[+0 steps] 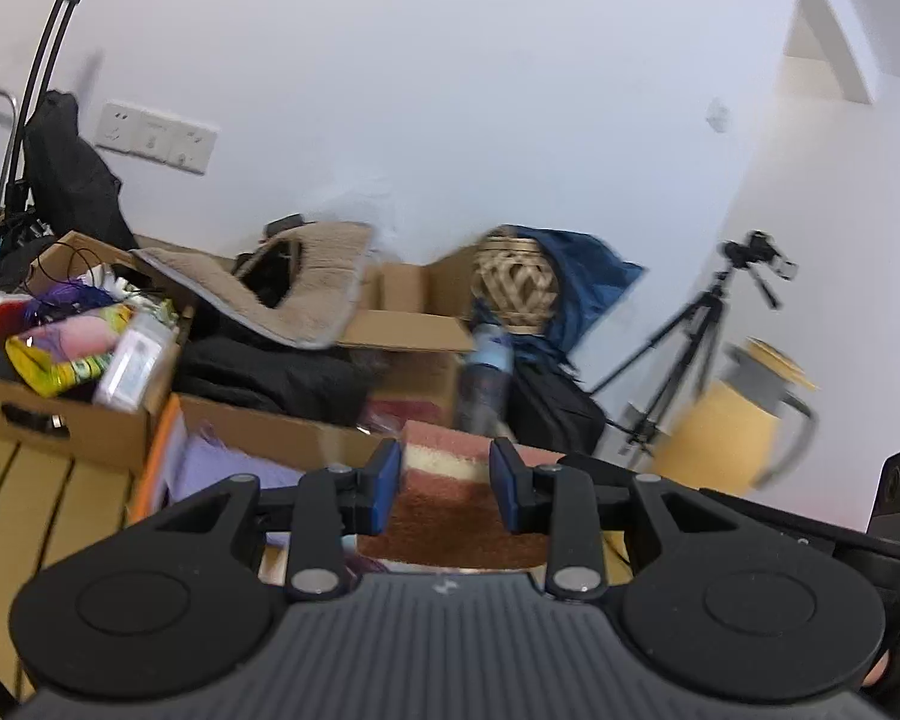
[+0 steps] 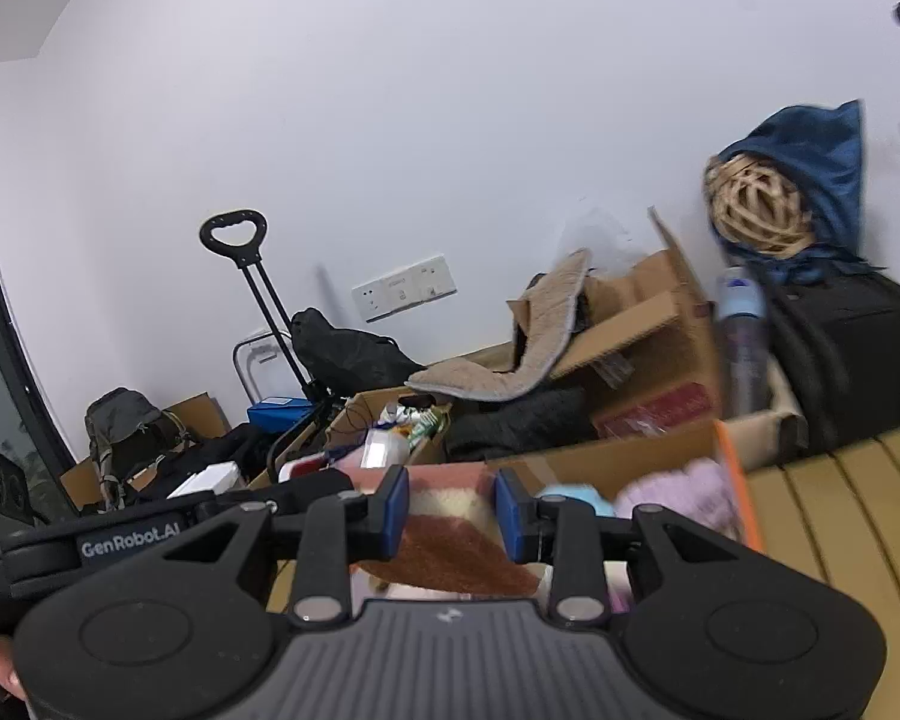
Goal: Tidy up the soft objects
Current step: 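Lift the sponge block with both tools and carry it over the box, then lower the sponge block into the box and open both tools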
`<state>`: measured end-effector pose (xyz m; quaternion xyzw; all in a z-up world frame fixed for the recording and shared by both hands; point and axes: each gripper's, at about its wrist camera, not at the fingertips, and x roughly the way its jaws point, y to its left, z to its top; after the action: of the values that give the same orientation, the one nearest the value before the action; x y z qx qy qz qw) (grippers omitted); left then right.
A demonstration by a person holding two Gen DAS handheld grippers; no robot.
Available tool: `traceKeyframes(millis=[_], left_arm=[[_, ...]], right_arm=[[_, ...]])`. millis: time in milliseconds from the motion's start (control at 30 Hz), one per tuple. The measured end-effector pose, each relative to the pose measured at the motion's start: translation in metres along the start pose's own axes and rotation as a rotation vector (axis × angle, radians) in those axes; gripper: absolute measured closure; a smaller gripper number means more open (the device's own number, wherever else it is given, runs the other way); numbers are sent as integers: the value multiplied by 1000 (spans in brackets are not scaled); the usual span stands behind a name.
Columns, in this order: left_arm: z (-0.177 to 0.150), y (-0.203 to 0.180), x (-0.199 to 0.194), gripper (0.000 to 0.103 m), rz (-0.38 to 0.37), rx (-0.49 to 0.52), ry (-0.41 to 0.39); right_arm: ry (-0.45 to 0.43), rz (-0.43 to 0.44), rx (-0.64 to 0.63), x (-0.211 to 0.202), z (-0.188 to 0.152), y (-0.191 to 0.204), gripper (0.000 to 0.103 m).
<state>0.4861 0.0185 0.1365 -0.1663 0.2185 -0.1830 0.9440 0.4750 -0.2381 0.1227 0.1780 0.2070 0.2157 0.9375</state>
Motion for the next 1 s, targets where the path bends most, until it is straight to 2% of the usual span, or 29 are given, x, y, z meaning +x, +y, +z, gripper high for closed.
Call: traceKeyframes(millis=[167,233,300,367,433,467,533,600,633,700,767,833,900,1000], left_arm=[[32,48,63,71,55,-5,20],[37,64,84,69,62,10,13],[33,82,106,65,80,27,66],[19,94,122,65,132,50,166],[0,95,123,63,156,134,219],[-6,95,124,61,154,154,269],[-17,96,126,53,149,154,347],[-25,92,125,51,172,223,352],[-27,90,125,50,187,236,355],[-23,93,123,45,182,193,362],[-16,94,117,41,200,160,351],[-7,87,103,41,213,165,331],[1,73,86,41,208,193,307],[18,51,52,35,221,224,245]], right_arm=[[59,2,-3,97,24,-8,72],[53,-2,-15,128,28,-10,72],[58,0,-33,158,27,-16,72],[132,12,-12,187,18,-26,72],[268,11,-17,211,-1,-35,70],[277,27,-34,211,-7,-36,69],[408,18,-61,217,-17,-37,68],[498,28,-81,220,-27,-37,71],[513,9,-104,220,-31,-35,71],[510,-19,-135,218,-34,-31,71],[507,-25,-105,212,-29,-29,68],[485,-29,-96,200,-20,-27,61],[453,-40,-104,182,-7,-22,60],[403,-61,-124,147,17,-17,56]])
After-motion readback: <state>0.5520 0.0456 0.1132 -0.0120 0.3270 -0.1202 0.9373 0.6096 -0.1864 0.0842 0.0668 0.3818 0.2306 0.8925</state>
